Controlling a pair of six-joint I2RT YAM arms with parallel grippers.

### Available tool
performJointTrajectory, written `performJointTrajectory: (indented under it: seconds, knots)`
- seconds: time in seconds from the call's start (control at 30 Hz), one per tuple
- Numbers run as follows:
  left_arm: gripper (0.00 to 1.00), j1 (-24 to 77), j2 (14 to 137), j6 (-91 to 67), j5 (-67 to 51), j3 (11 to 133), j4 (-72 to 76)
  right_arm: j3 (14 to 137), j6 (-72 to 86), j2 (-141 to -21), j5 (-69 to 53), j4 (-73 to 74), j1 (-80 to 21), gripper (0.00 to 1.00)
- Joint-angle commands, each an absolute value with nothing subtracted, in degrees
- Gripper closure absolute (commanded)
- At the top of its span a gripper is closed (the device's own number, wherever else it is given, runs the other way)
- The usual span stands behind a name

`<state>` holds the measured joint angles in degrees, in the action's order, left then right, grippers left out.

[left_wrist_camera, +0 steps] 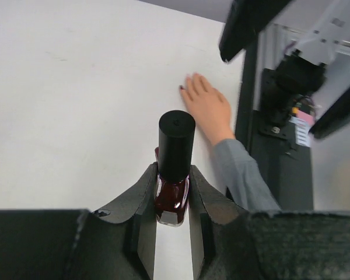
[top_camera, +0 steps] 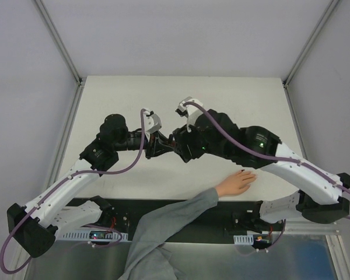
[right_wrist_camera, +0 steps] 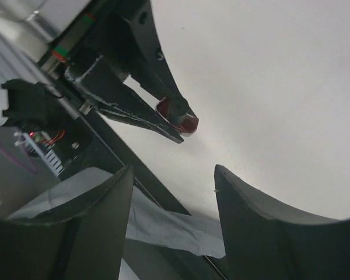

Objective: Paint the nails

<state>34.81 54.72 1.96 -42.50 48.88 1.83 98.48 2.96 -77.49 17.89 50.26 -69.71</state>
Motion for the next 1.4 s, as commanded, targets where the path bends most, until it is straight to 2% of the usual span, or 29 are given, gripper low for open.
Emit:
performJointTrajectory:
  seconds: [0.0, 0.07, 0.17, 0.5, 0.7, 0.8, 0.83, 0.87, 0.93, 0.97, 1.0, 1.03, 1.07, 1.1, 1.17, 1.33, 1.37]
  knots:
    - [1.0, 34.9, 55.4, 0.9, -60.6, 52.2, 4.6, 97.3, -7.8, -72.6, -1.7, 49.6, -66.7, 0.4]
    - [1.0, 34.8, 55.9, 0.2, -66.8, 52.1, 6.0, 97.2, -10.5, -72.2, -9.7, 48.6, -65.5, 0.4]
    - [1.0, 35.0, 56.7, -2.9, -72.4, 52.1, 8.1, 98.2, -12.5, -72.9, -15.0, 48.1, -63.3, 0.41]
    - [1.0, 35.2, 57.8, -5.8, -76.7, 52.1, 10.7, 103.5, -14.4, -78.7, -26.5, 48.6, -59.2, 0.56]
    - [1.0, 35.2, 57.3, -6.1, -75.8, 51.8, 11.1, 104.0, -14.6, -80.6, -28.9, 49.0, -59.2, 0.75]
    - [1.0, 35.2, 56.3, -5.6, -71.6, 51.5, 11.1, 102.3, -14.3, -80.3, -27.8, 49.2, -59.2, 0.91]
    - [1.0, 35.2, 55.9, -5.1, -69.4, 51.2, 10.7, 101.6, -14.2, -80.0, -26.0, 49.0, -59.2, 1.0]
    - [1.0, 35.2, 54.9, -4.7, -63.4, 51.1, 10.2, 100.9, -13.1, -79.7, -24.4, 48.7, -59.8, 1.0]
    - [1.0, 35.1, 53.2, -2.9, -53.7, 49.8, 9.4, 97.8, -10.7, -79.0, -13.1, 47.7, -61.5, 1.0]
    - [1.0, 35.1, 51.4, -2.0, -49.5, 49.3, 8.7, 97.1, -7.5, -79.4, -4.7, 48.1, -66.6, 1.0]
    - [1.0, 35.1, 50.7, -0.6, -40.7, 49.0, 8.1, 99.5, -3.3, -80.8, 26.9, 50.2, -70.7, 0.99]
    - [1.0, 35.1, 50.0, -0.5, -37.0, 48.3, 7.8, 103.7, 5.0, -86.5, 41.7, 55.7, -74.4, 1.0]
    - [1.0, 35.1, 49.0, -0.5, -34.0, 48.0, 7.6, 107.6, 21.0, -89.4, 48.2, 68.4, -78.7, 1.0]
    - [1.0, 35.1, 48.6, 1.1, -31.3, 47.8, 7.5, 112.2, 25.7, -91.4, 55.1, 71.8, -80.6, 1.0]
    - [1.0, 35.1, 47.7, 1.5, -30.3, 47.4, 7.5, 111.5, 27.4, -93.6, 54.2, 66.8, -82.3, 1.0]
    - [1.0, 35.1, 48.7, 1.3, -34.2, 47.5, 7.5, 100.3, 20.5, -88.1, 37.3, 51.6, -77.9, 0.99]
    - [1.0, 35.1, 48.9, 1.3, -35.4, 47.6, 7.5, 99.3, 19.1, -85.5, 34.8, 48.0, -76.8, 0.95]
